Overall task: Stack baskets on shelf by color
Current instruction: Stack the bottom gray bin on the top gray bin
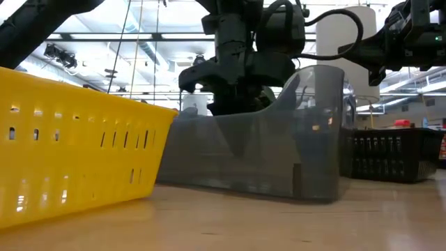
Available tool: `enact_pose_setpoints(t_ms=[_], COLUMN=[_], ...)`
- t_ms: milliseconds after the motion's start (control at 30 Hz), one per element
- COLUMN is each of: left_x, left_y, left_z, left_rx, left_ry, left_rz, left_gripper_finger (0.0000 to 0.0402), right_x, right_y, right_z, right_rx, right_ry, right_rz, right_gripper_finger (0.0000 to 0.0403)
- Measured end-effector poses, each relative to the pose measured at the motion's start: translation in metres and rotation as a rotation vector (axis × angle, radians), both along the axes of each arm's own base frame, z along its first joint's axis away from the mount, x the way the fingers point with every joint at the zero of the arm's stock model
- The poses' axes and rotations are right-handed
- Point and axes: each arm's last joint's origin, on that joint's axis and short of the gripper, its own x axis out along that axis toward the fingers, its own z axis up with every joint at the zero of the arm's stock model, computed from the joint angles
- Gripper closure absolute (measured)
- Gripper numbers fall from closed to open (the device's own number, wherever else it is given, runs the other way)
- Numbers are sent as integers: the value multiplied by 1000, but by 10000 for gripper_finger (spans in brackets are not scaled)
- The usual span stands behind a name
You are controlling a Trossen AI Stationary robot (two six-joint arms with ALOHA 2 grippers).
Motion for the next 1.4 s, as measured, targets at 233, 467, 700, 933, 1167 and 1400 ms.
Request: enact_pose_setpoints(t_ms=[233, 467, 700, 933, 1167, 1400], left_x=[-3, -2, -8, -26, -47, -69], left_y=[0, 0, 4, 12, 20, 35], left_z=[3, 26, 53, 103, 142, 164], left_rx=[-4, -14, -99, -120, -102, -5], left_ry=[33, 39, 41, -57, -119, -98], left_rz=[-12, -6, 54, 149, 238, 338], left_gripper_finger=[396, 397, 397, 397, 397, 394], right_x=[0, 0, 0, 0, 0, 0], right_y=[0, 0, 0, 0, 0, 0], right_z=[0, 0, 0, 0, 0, 0], right_rx=[0, 0, 0, 0, 0, 0], right_ry=[0, 0, 0, 0, 0, 0], right_rz=[0, 0, 0, 0, 0, 0], right_gripper_finger=[384, 384, 384, 384, 384, 384])
